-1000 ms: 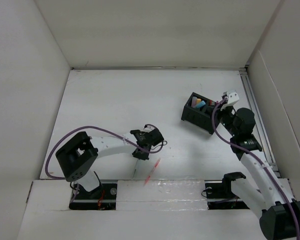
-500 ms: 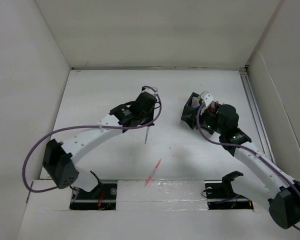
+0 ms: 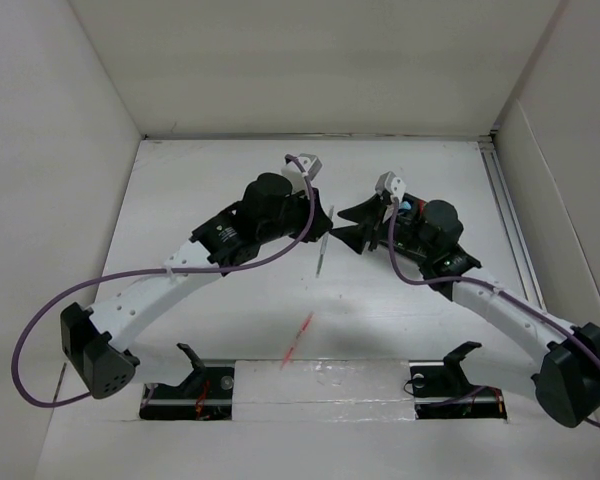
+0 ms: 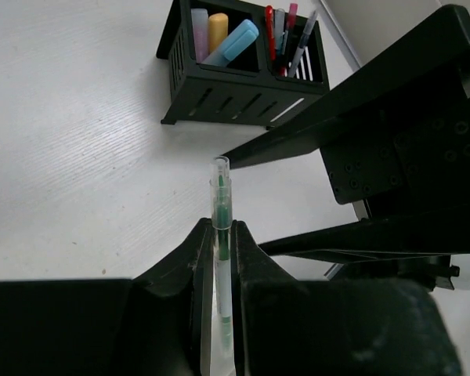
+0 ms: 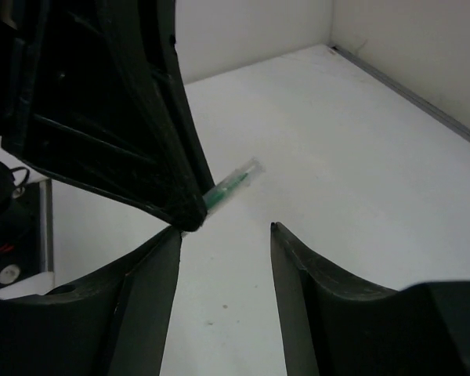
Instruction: Organize the desk
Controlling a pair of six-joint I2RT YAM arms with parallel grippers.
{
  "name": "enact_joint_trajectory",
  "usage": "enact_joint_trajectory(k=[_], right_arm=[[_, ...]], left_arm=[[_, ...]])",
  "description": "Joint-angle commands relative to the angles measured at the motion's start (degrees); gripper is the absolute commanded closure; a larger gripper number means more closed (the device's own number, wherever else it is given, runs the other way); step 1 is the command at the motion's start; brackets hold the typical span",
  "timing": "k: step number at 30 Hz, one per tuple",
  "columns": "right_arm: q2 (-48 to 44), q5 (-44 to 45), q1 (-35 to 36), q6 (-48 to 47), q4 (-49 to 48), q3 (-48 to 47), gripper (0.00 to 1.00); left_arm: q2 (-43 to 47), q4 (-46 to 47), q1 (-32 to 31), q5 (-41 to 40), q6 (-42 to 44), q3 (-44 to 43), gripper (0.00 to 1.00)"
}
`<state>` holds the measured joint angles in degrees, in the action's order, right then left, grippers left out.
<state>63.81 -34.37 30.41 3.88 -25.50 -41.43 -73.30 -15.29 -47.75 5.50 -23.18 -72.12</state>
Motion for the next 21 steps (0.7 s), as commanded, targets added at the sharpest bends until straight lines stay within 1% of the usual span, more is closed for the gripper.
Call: enact_joint_trajectory(k=[1,3,4,7,10,14,16,18,19,21], right_arm=[[0.61,-5.08,-0.87,3.85,-12.81,-0.76,0.46],[-0.53,-5.36,-1.67,4.99,-13.96,-0.58,0.47],[-0.97,-5.18,-2.37,4.91,-13.62,-0.84,0.49],[-1.59,-5.0,-2.9,4.56,-12.03,-1.98,0.49],[-1.06,-7.54,-4.39,4.73,-13.26,-3.3,0.54],[-1.41,-7.29,-5.63,6.92,-15.28,-3.04,0.53],[0.34,-8.25,-5.63,8.86,-16.16,-3.74,0.52],[1.49,-8.87,-5.11,11.66,-18.79,-3.49,0.5],[2.01,-8.96,-4.41,12.98,-22.28,-3.05,0.49],[3.33,-8.96,-3.79,15.79,-24.59,-2.26,0.49]], left_arm=[[3.42,4.04,0.29,3.38,0.15,1.36,1.0],[3.6,3.43,0.29,2.68,0.33,1.71,1.0],[3.69,3.08,0.29,2.5,0.33,2.06,1.0],[4.39,3.77,0.29,2.68,-0.02,3.03,1.0],[4.57,3.34,0.29,1.36,0.06,2.95,1.0],[4.92,3.42,0.29,2.32,0.33,2.77,1.0],[5.09,4.38,0.29,2.76,-0.02,3.03,1.0],[5.36,5.26,0.29,3.2,-0.11,3.38,1.0],[5.36,5.79,0.29,3.29,-0.11,3.56,1.0],[5.01,5.89,0.29,4.17,-0.02,3.48,1.0]])
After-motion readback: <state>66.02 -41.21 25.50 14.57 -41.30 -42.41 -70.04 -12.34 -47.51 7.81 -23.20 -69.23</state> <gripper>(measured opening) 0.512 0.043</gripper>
